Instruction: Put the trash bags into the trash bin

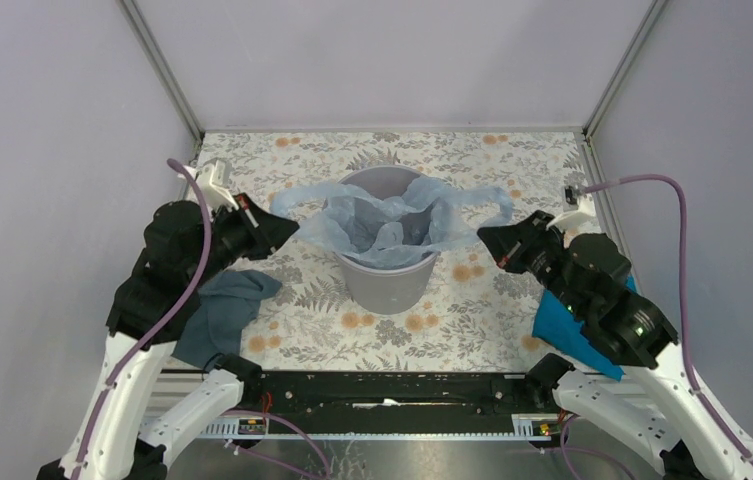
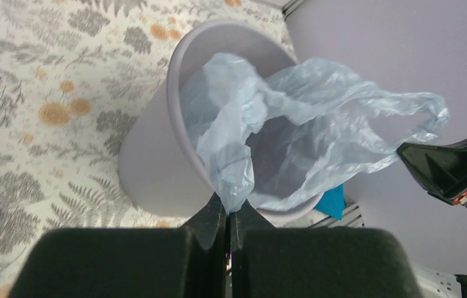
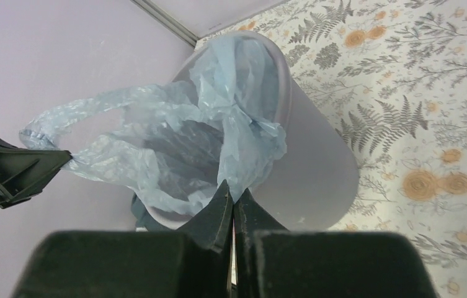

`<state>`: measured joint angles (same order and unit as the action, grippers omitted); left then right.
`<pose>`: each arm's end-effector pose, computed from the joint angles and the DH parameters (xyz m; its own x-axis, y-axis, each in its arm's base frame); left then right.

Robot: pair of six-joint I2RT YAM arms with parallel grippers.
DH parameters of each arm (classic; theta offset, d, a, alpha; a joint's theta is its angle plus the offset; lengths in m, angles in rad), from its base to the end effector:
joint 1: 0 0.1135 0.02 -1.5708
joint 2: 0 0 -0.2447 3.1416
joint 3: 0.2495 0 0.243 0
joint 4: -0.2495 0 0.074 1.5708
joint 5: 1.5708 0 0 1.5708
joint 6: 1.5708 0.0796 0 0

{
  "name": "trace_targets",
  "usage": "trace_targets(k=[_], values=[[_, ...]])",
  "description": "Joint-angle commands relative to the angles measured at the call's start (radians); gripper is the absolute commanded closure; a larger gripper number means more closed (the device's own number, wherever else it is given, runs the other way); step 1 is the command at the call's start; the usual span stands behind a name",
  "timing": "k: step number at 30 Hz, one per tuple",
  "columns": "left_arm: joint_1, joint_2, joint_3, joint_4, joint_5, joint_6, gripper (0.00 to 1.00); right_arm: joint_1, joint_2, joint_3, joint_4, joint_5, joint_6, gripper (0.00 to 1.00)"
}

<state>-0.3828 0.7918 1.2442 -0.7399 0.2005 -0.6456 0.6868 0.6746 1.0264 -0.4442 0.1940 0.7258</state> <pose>0.1605 -0.0817 0.4014 -0.5369 -0.4194 -0.7320 0.2756 0.7328 -0.6221 0.1495 0.1027 0.3898 -0.3678 0.5407 -0.7566 -0.3070 0.6974 0.6476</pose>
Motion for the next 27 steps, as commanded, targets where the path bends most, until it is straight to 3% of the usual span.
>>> trace_targets(k=[1,13,18,24,27], values=[[0.003,-0.053,-0.057,-0.082,-0.038,0.007,1.00,-0.003,-0.060,-0.052,-0.085,0.005,-0.037,1.00],[0.003,-0.082,-0.050,-0.200,-0.100,0.058,1.00,-0.003,-0.139,-0.070,-0.249,0.081,-0.057,1.00],[0.002,-0.108,-0.129,-0.201,-0.118,0.041,1.00,-0.002,-0.120,-0.104,-0.275,0.073,-0.065,1.00],[0.002,-0.113,-0.319,-0.038,-0.116,0.018,1.00,-0.003,-0.050,-0.231,-0.106,0.063,-0.091,1.00],[0.002,-0.077,-0.374,0.073,-0.161,0.005,1.00,-0.003,-0.006,-0.292,0.021,0.134,-0.172,1.00]])
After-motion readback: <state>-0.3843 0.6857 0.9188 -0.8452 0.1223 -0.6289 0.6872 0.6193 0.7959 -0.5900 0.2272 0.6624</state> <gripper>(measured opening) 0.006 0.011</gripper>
